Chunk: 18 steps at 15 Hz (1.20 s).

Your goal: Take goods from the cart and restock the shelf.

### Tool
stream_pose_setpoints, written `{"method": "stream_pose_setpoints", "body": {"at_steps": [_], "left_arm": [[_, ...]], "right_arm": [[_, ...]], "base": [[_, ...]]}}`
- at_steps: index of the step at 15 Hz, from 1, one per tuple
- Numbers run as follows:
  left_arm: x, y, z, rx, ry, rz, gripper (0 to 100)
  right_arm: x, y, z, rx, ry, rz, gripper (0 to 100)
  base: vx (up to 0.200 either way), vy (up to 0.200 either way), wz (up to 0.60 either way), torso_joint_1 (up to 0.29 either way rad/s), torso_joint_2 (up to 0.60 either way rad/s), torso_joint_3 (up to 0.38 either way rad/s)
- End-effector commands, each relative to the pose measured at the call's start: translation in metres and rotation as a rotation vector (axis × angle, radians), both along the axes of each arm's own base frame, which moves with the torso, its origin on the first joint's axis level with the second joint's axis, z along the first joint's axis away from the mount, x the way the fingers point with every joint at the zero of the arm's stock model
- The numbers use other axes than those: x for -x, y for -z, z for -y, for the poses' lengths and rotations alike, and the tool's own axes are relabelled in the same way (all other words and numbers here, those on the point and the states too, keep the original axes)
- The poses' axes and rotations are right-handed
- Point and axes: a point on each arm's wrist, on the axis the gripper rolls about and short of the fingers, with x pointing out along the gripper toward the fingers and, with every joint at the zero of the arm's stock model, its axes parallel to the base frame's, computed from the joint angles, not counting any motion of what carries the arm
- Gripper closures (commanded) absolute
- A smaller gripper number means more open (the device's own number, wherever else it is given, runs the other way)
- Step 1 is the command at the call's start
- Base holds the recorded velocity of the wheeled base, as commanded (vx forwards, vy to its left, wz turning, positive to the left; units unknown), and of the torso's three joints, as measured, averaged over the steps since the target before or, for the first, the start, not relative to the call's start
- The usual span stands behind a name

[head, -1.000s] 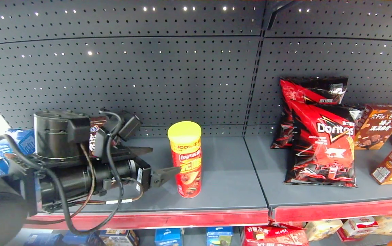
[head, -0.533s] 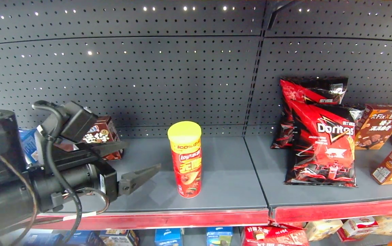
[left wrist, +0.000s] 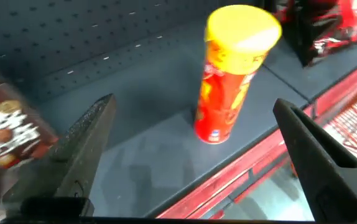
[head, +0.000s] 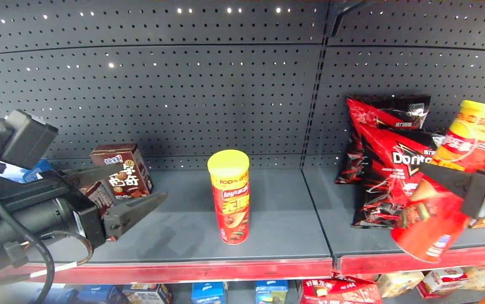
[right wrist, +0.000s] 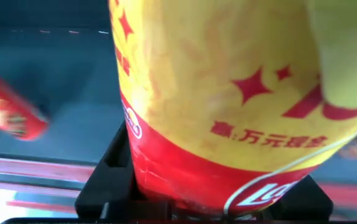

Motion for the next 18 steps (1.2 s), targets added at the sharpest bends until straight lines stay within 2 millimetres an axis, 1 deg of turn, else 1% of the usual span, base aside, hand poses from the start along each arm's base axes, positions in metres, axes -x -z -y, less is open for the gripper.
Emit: {"method": "stream_pose_setpoints", "body": {"at_steps": [1,2,3,5,7,8,9,10,11,12,13,14,16,18], "left_arm": [[0.0,-0.011,-0.015,0.001,-0.106,0.023,0],[0.002,-0.015,-0.02,-0.002,-0.16,0.03,0],[0.004,-0.016,-0.024,-0.011,-0.217,0.024,0],[0.01,-0.015,-0.029,-0.038,-0.333,0.0,0],[0.013,-0.017,-0.032,-0.048,-0.398,0.006,0],[0.012,-0.02,-0.033,-0.044,-0.406,0.015,0],[0.011,-0.028,-0.035,-0.034,-0.416,0.038,0],[0.01,-0.033,-0.034,-0.028,-0.416,0.054,0],[0.01,-0.037,-0.034,-0.023,-0.418,0.065,0],[0.01,-0.038,-0.034,-0.021,-0.416,0.069,0],[0.01,-0.038,-0.034,-0.026,-0.416,0.069,0],[0.01,-0.038,-0.034,-0.036,-0.411,0.073,0],[0.01,-0.037,-0.034,-0.099,-0.399,0.088,0],[0.01,-0.037,-0.034,-0.126,-0.394,0.098,0]], "right_arm": [[-0.056,0.029,-0.05,0.021,-0.017,-0.032,100],[-0.07,0.033,-0.06,0.012,0.007,-0.014,100],[-0.08,0.037,-0.068,0.003,0.007,0.001,100],[-0.09,0.04,-0.079,0.023,-0.036,0.019,100],[-0.103,0.035,-0.084,0.019,-0.084,0.025,100],[-0.111,0.034,-0.087,0.013,-0.124,0.035,100],[-0.12,0.028,-0.092,0.011,-0.16,0.067,100],[-0.124,0.022,-0.095,0.021,-0.158,0.079,100],[-0.133,0.021,-0.099,0.043,-0.159,0.085,100],[-0.14,0.017,-0.102,0.067,-0.163,0.104,100],[-0.147,0.017,-0.106,0.084,-0.177,0.114,100],[-0.151,0.018,-0.11,0.096,-0.207,0.117,100],[-0.157,0.029,-0.118,0.182,-0.274,0.085,100],[-0.175,0.041,-0.136,0.188,-0.302,0.076,100]], "base": [[0.0,0.0,0.0,0.0,0.0,0.0],[0.0,0.0,0.0,0.0,0.0,0.0],[0.0,0.0,0.0,0.0,0.0,0.0],[0.0,0.0,0.0,0.0,0.0,0.0],[0.0,0.0,0.0,0.0,0.0,0.0],[0.0,0.0,0.0,0.0,0.0,0.0],[0.0,0.0,0.0,0.0,0.0,0.0],[0.0,0.0,0.0,0.0,0.0,0.0],[0.0,0.0,0.0,0.0,0.0,0.0],[0.0,0.0,0.0,0.0,0.0,0.0],[0.0,0.0,0.0,0.0,0.0,0.0],[0.0,0.0,0.0,0.0,0.0,0.0],[0.0,0.0,0.0,0.0,0.0,0.0],[0.0,0.0,0.0,0.0,0.0,0.0]]}}
